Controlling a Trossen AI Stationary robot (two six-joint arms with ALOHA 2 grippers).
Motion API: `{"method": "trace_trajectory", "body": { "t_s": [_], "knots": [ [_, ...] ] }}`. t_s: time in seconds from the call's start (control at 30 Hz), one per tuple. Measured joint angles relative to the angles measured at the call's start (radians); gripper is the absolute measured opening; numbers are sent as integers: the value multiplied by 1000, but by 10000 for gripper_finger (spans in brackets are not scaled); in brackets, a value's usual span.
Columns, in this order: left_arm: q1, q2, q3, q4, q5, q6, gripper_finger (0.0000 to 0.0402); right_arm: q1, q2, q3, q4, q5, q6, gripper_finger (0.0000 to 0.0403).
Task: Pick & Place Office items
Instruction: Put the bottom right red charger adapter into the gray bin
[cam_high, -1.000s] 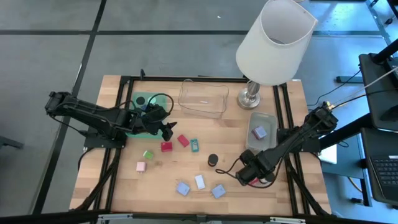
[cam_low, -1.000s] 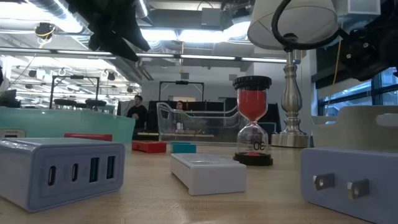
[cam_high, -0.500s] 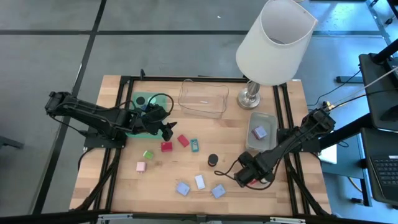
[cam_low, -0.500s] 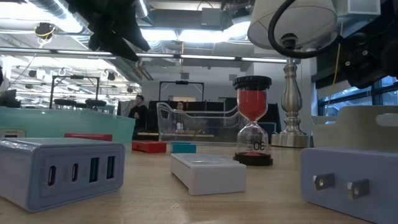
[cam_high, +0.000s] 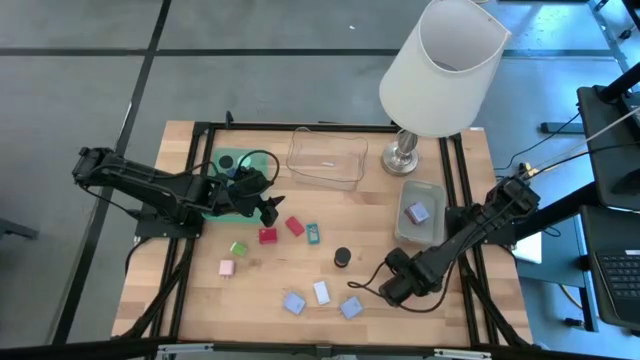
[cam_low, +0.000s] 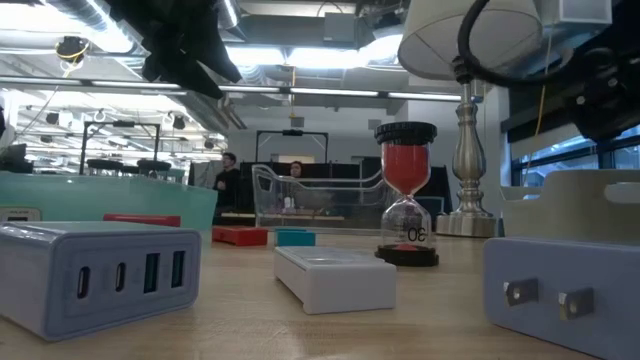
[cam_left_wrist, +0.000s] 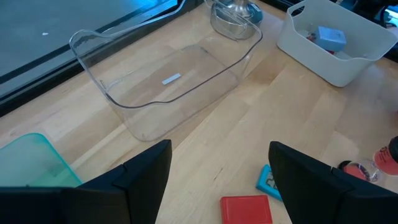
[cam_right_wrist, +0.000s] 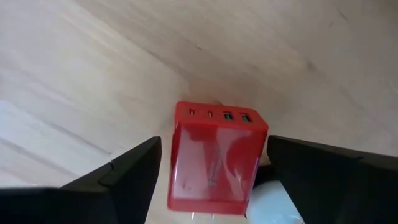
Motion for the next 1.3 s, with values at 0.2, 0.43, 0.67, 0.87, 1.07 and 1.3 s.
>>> {"method": "trace_trajectory", "body": {
  "t_s": [0.2, 0.43, 0.67, 0.87, 1.07, 1.3],
  "knots": [
    [0, 0, 0, 0, 17, 0, 266, 0, 46, 0, 18, -15, -17, 279],
    [0, 0, 0, 0, 17, 10, 266, 0, 47, 0, 21, -7, -41, 257],
    [0, 0, 0, 0, 17, 10, 266, 0, 47, 1, 17, -3, -84, 222],
    [0, 0, 0, 0, 17, 10, 266, 0, 27, 0, 1, 9, -112, 229],
    [0, 0, 0, 0, 17, 9, 266, 0, -70, 0, -75, 101, -95, 224],
    [0, 0, 0, 0, 56, 9, 266, -14, -219, 1, -170, 261, -82, 225]
  ]
}}
